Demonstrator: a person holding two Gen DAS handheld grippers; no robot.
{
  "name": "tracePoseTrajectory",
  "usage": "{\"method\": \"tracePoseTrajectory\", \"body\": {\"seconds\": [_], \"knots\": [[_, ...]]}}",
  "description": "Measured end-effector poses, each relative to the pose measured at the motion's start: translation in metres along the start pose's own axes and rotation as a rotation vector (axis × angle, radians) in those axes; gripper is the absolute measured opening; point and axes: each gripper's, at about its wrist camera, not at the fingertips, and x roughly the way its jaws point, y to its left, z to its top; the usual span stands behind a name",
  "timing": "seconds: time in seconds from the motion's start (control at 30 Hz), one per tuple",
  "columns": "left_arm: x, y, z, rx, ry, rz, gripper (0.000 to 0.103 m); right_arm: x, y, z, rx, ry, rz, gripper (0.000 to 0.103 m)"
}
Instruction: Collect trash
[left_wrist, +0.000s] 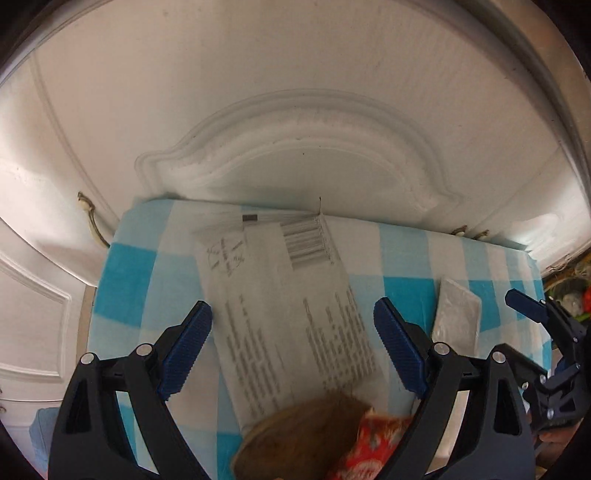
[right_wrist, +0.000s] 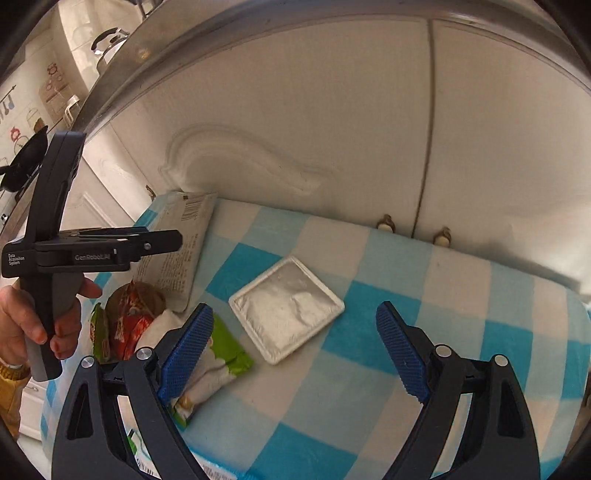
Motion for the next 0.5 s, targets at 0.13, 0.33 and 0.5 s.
{"method": "tracePoseTrajectory", "body": {"seconds": [0.13, 0.33, 0.5], "knots": [[0.011, -0.006, 0.009, 0.017, 0.020, 0.036, 0.090, 0.014, 0.005, 0.008, -0.052, 0.026, -0.011, 0.089], [0.024, -0.011, 0.016, 0.026, 0.067, 0.061, 0.090, 0.033, 0.010, 0.009, -0.083, 0.064, -0.008, 0.081], [0.026, -0.021, 0.015, 0.057, 0.053, 0.080, 0.088, 0.030, 0.017, -0.002, -0.119, 0.058, -0.009, 0.067]]}}
